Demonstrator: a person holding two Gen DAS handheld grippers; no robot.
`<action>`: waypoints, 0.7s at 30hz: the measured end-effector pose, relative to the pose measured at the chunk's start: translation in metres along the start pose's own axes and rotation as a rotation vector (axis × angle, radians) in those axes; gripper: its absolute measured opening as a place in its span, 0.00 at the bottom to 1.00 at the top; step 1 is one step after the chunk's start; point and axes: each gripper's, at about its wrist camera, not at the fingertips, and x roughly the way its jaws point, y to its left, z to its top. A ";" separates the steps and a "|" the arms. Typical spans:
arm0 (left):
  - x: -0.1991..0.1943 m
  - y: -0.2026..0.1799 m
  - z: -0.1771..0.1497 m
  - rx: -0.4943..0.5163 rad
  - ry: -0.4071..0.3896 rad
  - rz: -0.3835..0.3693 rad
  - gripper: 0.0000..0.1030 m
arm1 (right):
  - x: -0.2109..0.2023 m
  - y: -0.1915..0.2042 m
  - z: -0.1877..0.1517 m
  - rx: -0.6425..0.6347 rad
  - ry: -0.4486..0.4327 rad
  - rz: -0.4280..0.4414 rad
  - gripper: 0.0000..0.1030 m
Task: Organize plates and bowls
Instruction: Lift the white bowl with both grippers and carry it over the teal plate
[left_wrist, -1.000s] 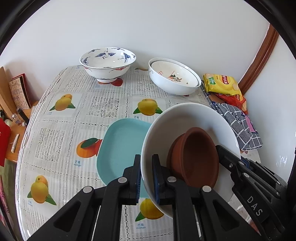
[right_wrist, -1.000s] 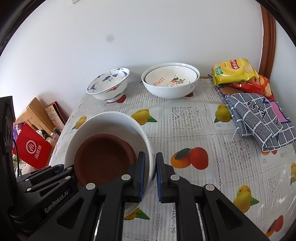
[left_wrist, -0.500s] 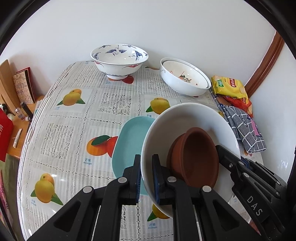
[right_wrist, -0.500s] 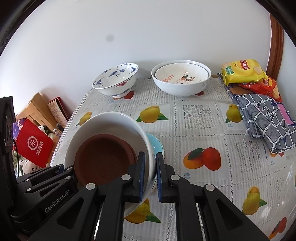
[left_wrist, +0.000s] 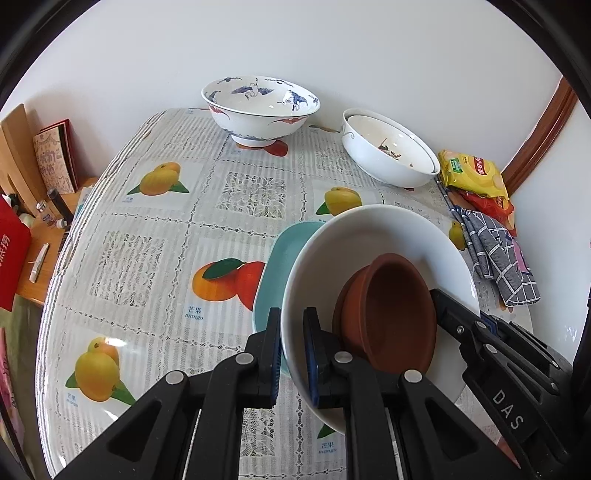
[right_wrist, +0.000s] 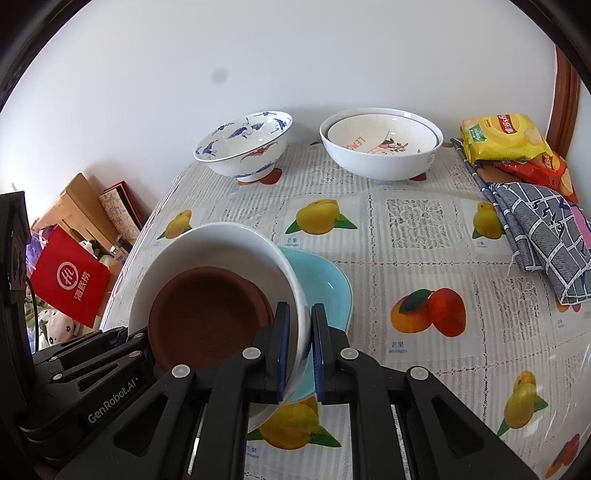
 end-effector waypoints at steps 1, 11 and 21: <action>0.001 0.002 -0.001 -0.003 0.002 0.001 0.11 | 0.001 0.000 0.000 -0.002 0.002 0.001 0.11; 0.016 0.010 -0.003 -0.020 0.028 0.000 0.11 | 0.019 0.002 -0.005 -0.004 0.035 0.006 0.11; 0.032 0.006 0.004 -0.017 0.047 -0.010 0.11 | 0.032 -0.006 -0.001 0.008 0.051 -0.005 0.11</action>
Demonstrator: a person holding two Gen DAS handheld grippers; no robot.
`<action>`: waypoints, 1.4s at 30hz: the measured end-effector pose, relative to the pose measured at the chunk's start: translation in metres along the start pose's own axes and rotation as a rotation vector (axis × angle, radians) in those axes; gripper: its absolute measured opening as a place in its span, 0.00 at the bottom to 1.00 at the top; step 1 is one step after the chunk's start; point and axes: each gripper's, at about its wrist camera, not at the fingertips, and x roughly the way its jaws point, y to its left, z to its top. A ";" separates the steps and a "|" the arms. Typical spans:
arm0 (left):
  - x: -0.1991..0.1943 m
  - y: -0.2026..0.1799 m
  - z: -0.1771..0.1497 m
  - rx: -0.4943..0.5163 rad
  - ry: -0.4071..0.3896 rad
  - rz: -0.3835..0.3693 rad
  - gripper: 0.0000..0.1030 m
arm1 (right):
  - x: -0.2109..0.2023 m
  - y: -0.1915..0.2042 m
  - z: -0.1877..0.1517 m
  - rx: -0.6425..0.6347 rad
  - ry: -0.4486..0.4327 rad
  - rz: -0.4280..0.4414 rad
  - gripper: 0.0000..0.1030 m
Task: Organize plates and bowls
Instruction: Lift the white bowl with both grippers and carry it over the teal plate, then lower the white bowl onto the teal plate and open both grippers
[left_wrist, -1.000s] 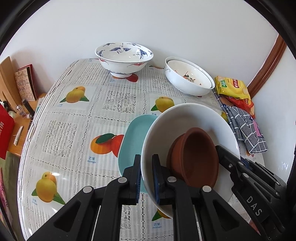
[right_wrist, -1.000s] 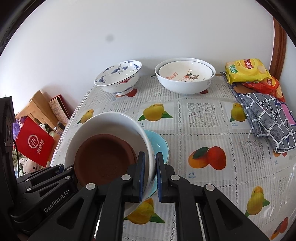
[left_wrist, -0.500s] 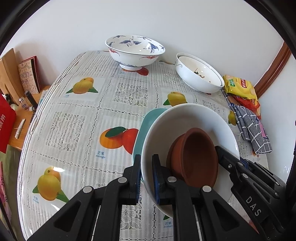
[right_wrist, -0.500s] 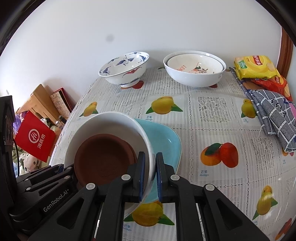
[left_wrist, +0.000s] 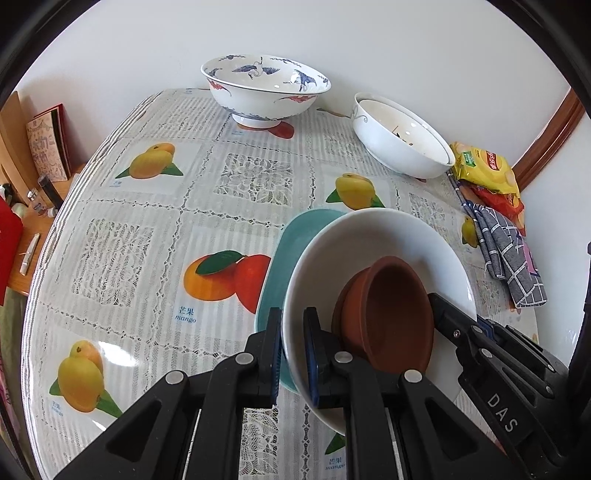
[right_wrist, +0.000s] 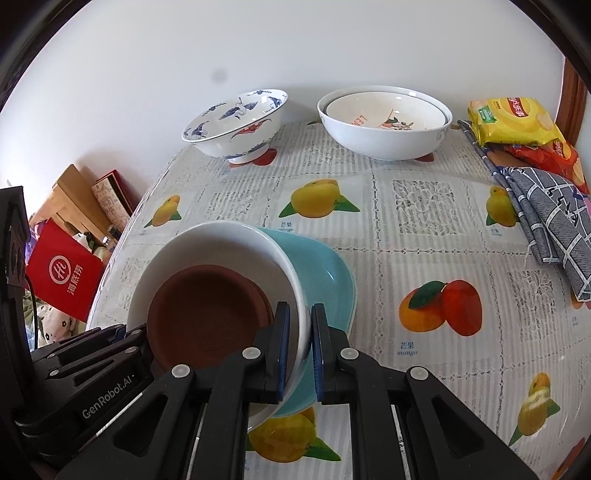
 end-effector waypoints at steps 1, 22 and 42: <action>0.002 0.000 0.001 0.000 0.001 0.000 0.11 | 0.001 -0.001 0.001 0.002 0.001 -0.001 0.11; 0.021 -0.005 0.007 0.013 0.012 -0.015 0.14 | 0.024 -0.010 0.005 -0.058 0.029 -0.024 0.11; -0.019 -0.008 -0.012 0.067 -0.049 0.052 0.30 | -0.014 -0.010 -0.010 -0.123 -0.016 -0.085 0.35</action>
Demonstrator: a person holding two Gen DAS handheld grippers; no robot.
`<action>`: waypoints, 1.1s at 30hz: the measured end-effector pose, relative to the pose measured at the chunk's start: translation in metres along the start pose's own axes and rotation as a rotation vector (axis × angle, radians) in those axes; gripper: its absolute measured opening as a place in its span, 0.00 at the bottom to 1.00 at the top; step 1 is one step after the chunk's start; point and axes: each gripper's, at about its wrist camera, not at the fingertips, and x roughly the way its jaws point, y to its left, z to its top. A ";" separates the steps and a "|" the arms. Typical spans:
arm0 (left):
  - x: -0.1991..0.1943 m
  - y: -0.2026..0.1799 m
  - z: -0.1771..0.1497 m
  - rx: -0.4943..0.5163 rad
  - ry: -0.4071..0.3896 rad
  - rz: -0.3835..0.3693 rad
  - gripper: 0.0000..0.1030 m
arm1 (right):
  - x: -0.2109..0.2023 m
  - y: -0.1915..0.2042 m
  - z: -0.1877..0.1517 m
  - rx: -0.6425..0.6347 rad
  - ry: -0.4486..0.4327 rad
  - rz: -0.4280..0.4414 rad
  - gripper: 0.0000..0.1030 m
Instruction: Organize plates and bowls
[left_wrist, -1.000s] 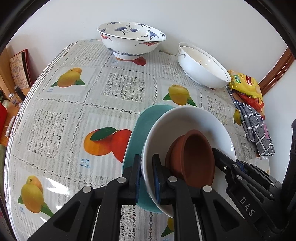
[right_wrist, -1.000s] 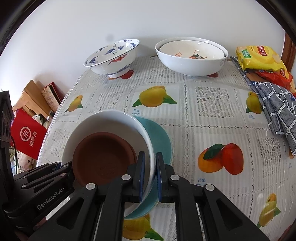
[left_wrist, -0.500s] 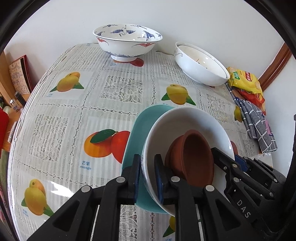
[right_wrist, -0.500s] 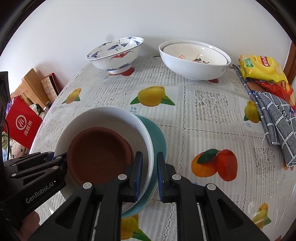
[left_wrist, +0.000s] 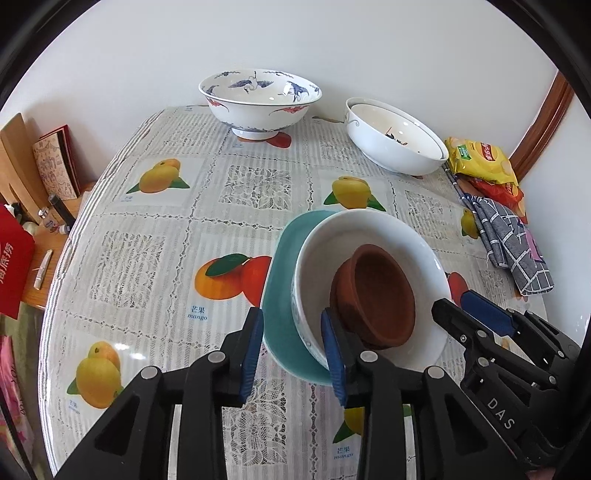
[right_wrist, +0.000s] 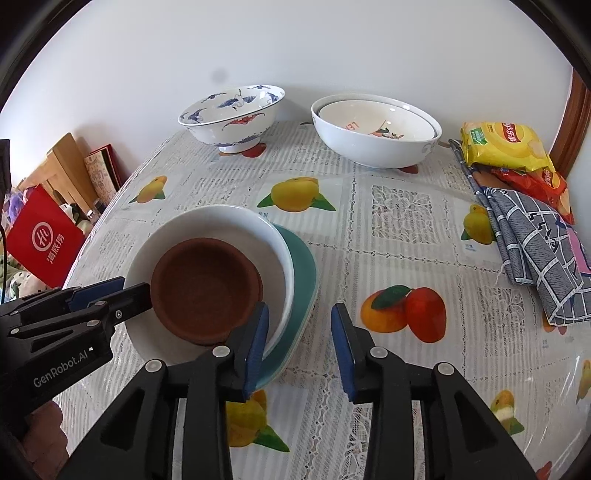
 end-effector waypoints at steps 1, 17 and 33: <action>-0.005 -0.001 -0.002 0.006 -0.007 0.008 0.32 | -0.005 0.000 -0.002 -0.002 -0.005 -0.002 0.37; -0.095 -0.062 -0.037 0.073 -0.178 -0.003 0.73 | -0.127 -0.046 -0.044 0.100 -0.141 -0.137 0.65; -0.148 -0.115 -0.076 0.142 -0.249 0.055 0.83 | -0.189 -0.085 -0.086 0.183 -0.188 -0.225 0.91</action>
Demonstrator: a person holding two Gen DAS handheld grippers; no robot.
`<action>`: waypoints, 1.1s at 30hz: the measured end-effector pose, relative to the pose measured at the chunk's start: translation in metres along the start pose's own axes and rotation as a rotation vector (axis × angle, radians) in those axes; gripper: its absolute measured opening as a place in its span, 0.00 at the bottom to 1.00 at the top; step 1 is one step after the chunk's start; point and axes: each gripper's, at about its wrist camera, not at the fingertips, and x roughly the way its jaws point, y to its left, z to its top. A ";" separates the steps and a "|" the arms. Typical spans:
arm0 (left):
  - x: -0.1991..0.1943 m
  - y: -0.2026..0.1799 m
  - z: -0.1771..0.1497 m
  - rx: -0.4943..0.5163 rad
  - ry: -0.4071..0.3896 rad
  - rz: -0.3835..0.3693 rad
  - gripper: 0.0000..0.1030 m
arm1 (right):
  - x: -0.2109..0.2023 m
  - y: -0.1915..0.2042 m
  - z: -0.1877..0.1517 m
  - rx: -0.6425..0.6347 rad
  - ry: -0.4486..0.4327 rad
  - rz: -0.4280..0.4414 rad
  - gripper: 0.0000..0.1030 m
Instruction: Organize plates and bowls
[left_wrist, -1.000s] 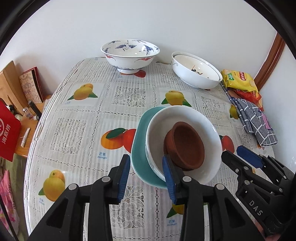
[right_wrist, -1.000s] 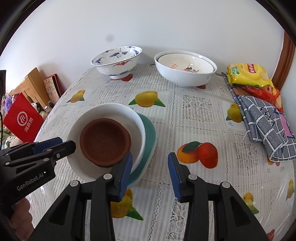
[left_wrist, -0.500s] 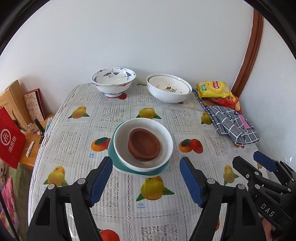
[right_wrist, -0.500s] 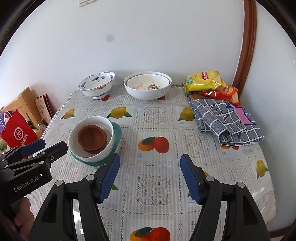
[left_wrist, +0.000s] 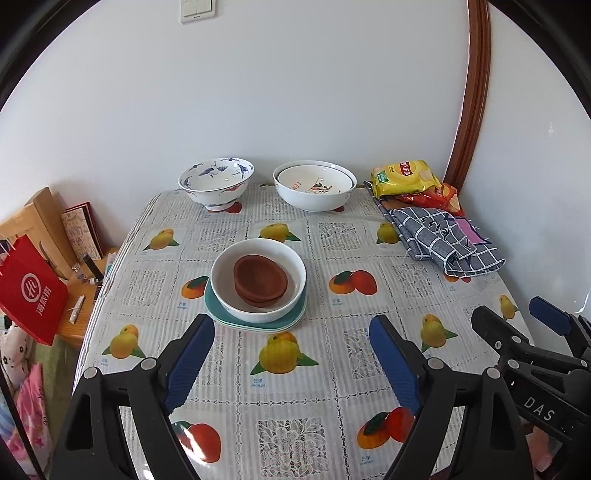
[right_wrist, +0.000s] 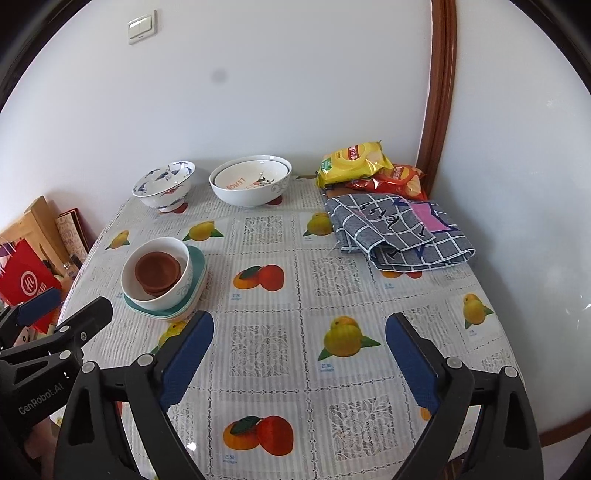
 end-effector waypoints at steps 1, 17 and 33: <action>-0.002 -0.001 -0.001 0.002 -0.002 -0.001 0.84 | -0.002 -0.001 -0.001 0.003 -0.002 -0.004 0.91; -0.020 -0.013 -0.007 0.009 -0.016 -0.016 0.86 | -0.022 -0.017 -0.013 0.030 0.000 -0.013 0.91; -0.020 -0.010 -0.011 -0.004 -0.009 -0.015 0.86 | -0.025 -0.014 -0.016 0.026 -0.010 -0.012 0.91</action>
